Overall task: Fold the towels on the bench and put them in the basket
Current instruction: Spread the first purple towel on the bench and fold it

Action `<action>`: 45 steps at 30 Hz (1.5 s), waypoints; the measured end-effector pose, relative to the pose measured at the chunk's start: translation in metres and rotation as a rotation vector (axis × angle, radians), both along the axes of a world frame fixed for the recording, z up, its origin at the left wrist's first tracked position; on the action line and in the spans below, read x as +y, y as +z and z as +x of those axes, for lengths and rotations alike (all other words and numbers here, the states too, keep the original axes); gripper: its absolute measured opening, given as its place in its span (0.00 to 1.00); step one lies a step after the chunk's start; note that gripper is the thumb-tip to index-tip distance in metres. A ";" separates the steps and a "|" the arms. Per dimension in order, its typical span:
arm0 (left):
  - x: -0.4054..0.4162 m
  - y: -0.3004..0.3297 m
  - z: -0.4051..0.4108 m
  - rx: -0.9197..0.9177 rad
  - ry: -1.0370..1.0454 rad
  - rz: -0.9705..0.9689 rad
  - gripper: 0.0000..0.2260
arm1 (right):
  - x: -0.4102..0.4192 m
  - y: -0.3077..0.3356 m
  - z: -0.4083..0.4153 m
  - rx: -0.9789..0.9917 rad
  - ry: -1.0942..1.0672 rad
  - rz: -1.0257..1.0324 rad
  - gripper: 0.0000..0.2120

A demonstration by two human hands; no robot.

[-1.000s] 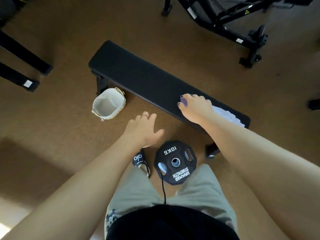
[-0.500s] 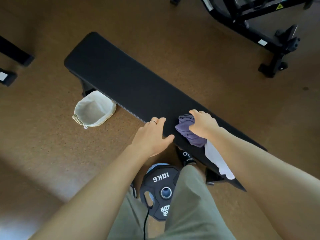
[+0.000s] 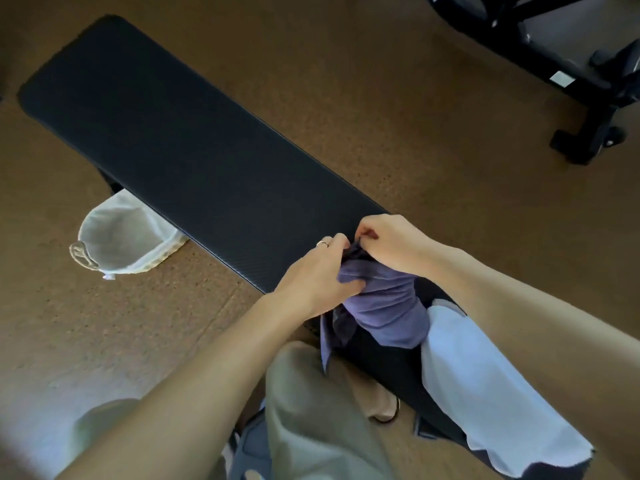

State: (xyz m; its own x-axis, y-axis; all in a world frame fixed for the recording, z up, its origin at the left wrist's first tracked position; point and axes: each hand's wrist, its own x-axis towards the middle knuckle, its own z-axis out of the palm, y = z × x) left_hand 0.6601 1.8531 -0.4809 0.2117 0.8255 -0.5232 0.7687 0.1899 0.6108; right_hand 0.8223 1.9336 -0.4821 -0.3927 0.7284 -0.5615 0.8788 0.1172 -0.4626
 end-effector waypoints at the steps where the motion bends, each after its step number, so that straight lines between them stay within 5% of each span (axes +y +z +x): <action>1: 0.005 -0.005 -0.002 -0.040 0.057 0.010 0.17 | 0.005 -0.002 -0.005 0.031 -0.009 0.007 0.10; 15: 0.040 -0.053 -0.040 -0.085 0.220 0.384 0.09 | 0.034 -0.024 -0.040 0.150 -0.023 0.163 0.10; 22: 0.028 -0.050 -0.037 -0.179 0.573 0.511 0.09 | 0.010 -0.013 -0.022 0.150 -0.010 0.136 0.20; 28: 0.013 -0.042 -0.032 -0.161 0.528 0.514 0.09 | -0.003 -0.008 -0.006 0.234 -0.057 0.286 0.10; 34: -0.004 -0.028 -0.021 -0.128 0.312 0.428 0.27 | -0.018 -0.005 -0.013 0.321 -0.175 0.450 0.10; 41: -0.018 -0.011 -0.008 -0.263 0.333 0.316 0.24 | -0.024 0.023 -0.008 0.474 -0.336 0.370 0.12; 45: -0.016 -0.008 -0.006 -0.164 0.282 0.500 0.12 | -0.033 0.035 -0.008 0.506 -0.313 0.300 0.12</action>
